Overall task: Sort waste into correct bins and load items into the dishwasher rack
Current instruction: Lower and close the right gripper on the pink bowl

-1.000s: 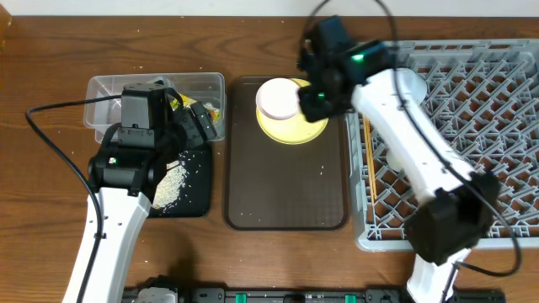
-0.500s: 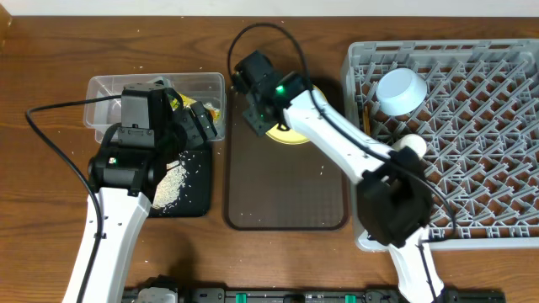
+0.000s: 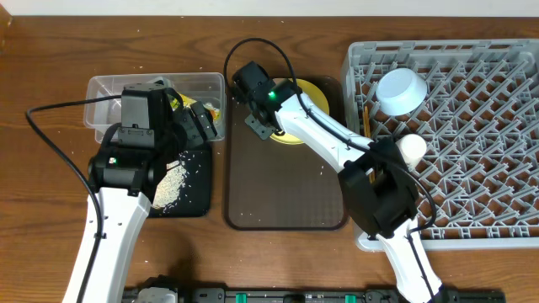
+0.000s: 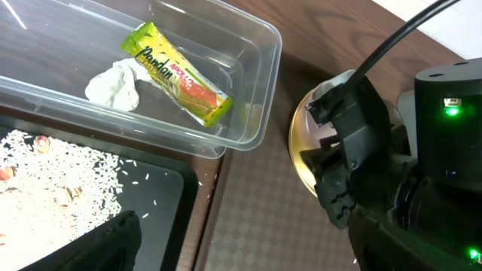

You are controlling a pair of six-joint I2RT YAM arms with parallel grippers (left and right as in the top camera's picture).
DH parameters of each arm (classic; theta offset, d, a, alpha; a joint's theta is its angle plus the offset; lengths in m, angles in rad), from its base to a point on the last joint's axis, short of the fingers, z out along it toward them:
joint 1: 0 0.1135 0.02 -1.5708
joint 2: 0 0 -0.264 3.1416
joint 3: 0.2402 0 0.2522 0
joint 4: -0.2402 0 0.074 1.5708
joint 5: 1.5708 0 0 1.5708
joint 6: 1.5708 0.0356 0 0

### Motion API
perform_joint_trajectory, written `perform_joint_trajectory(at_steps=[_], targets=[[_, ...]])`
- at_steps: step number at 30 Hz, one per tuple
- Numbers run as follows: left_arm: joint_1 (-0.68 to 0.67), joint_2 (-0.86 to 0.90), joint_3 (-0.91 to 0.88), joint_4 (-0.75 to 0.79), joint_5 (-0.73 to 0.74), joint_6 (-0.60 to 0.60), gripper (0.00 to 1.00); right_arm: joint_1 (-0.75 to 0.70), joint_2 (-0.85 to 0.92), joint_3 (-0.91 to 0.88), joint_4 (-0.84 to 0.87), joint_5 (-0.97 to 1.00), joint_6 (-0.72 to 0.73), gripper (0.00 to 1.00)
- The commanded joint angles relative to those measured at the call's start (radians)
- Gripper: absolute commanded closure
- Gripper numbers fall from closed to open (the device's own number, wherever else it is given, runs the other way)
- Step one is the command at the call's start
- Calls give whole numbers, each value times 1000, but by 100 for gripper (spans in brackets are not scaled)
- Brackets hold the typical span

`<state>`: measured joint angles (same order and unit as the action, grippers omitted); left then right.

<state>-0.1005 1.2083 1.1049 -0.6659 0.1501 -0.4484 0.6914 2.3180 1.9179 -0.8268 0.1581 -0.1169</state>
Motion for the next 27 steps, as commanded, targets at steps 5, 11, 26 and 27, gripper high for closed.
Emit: perform_joint_trajectory(at_steps=[5,11,26,27], targets=[[4,0,12,0,-5,2,10,-9,9,18,-23,30,-4,87],[4,0,12,0,-5,2,10,-10,-5,18,-45,44,64,99],[4,0,12,0,-5,2,10,-110,-441,19,-95,-45,172,99],[4,0,12,0,-5,2,10,-147,-475,19,-97,-91,172,99]])
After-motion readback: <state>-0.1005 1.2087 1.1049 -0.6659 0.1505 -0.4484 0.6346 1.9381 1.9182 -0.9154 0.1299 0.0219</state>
